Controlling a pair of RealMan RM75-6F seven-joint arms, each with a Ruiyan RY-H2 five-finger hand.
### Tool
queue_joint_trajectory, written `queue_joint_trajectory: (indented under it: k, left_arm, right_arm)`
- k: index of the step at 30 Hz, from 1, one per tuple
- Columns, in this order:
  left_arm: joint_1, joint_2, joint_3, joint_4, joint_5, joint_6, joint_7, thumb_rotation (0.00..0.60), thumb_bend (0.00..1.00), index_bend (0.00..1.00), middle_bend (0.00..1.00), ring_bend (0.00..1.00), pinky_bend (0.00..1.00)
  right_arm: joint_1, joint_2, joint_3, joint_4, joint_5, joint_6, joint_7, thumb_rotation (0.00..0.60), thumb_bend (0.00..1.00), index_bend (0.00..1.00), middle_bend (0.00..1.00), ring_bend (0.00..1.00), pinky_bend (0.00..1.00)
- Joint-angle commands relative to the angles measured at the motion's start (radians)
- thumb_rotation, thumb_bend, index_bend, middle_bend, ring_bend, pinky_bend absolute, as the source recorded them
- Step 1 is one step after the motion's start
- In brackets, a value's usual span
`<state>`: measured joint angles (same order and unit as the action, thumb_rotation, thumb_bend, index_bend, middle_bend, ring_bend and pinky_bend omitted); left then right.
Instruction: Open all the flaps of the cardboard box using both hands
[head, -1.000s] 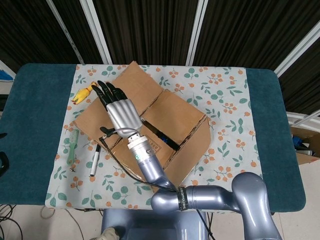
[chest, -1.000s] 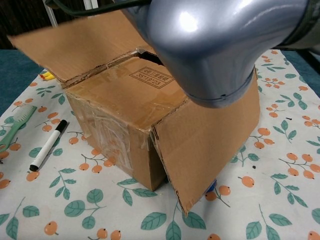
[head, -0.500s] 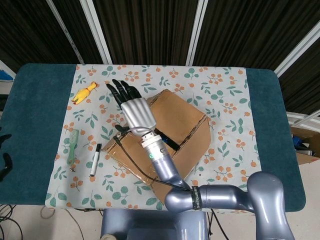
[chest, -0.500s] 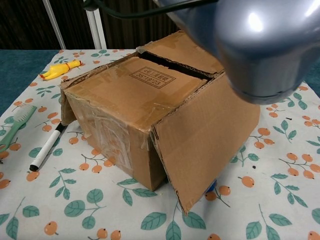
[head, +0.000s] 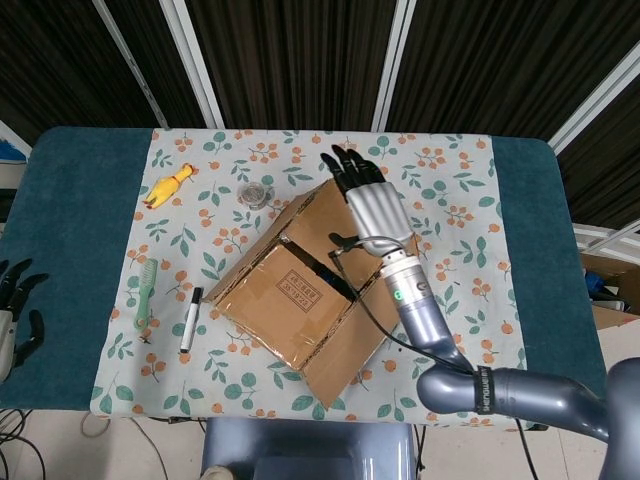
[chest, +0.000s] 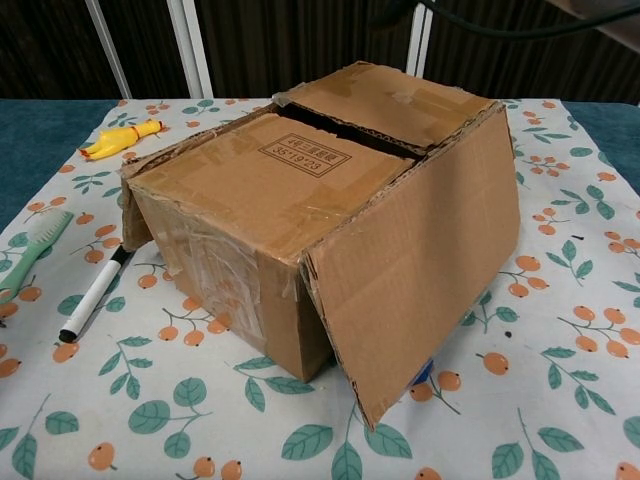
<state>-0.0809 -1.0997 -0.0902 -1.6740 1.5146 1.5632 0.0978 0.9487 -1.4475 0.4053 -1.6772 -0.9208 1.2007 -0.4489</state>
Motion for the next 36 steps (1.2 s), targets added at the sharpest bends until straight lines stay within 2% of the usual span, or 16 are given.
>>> queue_joint_trajectory:
  k: [1, 5, 9, 15, 19, 23, 31, 36]
  left_arm:
    - [-0.004, 0.001, 0.003, 0.006, 0.011, -0.001, -0.006, 0.600, 0.64, 0.21, 0.10, 0.02, 0.00]
    - [-0.006, 0.005, 0.006, 0.010, 0.013, -0.006, -0.034, 0.600, 0.64, 0.21, 0.10, 0.02, 0.00]
    - [-0.009, 0.016, 0.004, 0.014, 0.009, -0.013, -0.051, 0.600, 0.64, 0.21, 0.11, 0.02, 0.00]
    - [-0.013, 0.022, 0.010, 0.015, 0.018, -0.020, -0.064, 0.600, 0.64, 0.21, 0.11, 0.02, 0.00]
    - [-0.021, 0.028, 0.021, 0.017, 0.037, -0.032, -0.071, 0.600, 0.60, 0.21, 0.12, 0.02, 0.00]
    - [-0.049, 0.052, 0.020, 0.002, 0.041, -0.078, -0.060, 0.600, 0.60, 0.21, 0.12, 0.02, 0.00]
    - [-0.200, 0.136, -0.016, -0.099, 0.022, -0.298, -0.003, 0.600, 0.60, 0.21, 0.14, 0.02, 0.00]
    - [-0.303, 0.178, -0.042, -0.146, -0.010, -0.452, -0.005, 0.600, 0.60, 0.21, 0.14, 0.02, 0.00]
  right_arm:
    - [-0.060, 0.072, -0.055, -0.014, -0.046, -0.013, 0.026, 0.600, 0.00, 0.00, 0.02, 0.04, 0.15]
    - [-0.138, 0.156, -0.126, -0.031, -0.129, 0.017, 0.041, 0.600, 0.00, 0.00, 0.03, 0.04, 0.15]
    - [-0.249, 0.217, -0.209, -0.073, -0.236, 0.112, 0.078, 0.600, 0.00, 0.00, 0.04, 0.06, 0.15]
    - [-0.409, 0.306, -0.318, -0.138, -0.336, 0.224, 0.147, 0.600, 0.00, 0.00, 0.04, 0.06, 0.15]
    - [-0.491, 0.336, -0.358, -0.114, -0.391, 0.290, 0.189, 0.600, 0.00, 0.00, 0.04, 0.06, 0.15]
    - [-0.564, 0.332, -0.387, -0.062, -0.447, 0.369, 0.207, 0.600, 0.00, 0.00, 0.04, 0.06, 0.15]
    - [-0.698, 0.290, -0.431, 0.058, -0.489, 0.467, 0.244, 0.600, 0.00, 0.00, 0.04, 0.06, 0.15]
    - [-0.765, 0.233, -0.435, 0.141, -0.521, 0.539, 0.273, 0.600, 0.00, 0.00, 0.04, 0.06, 0.15]
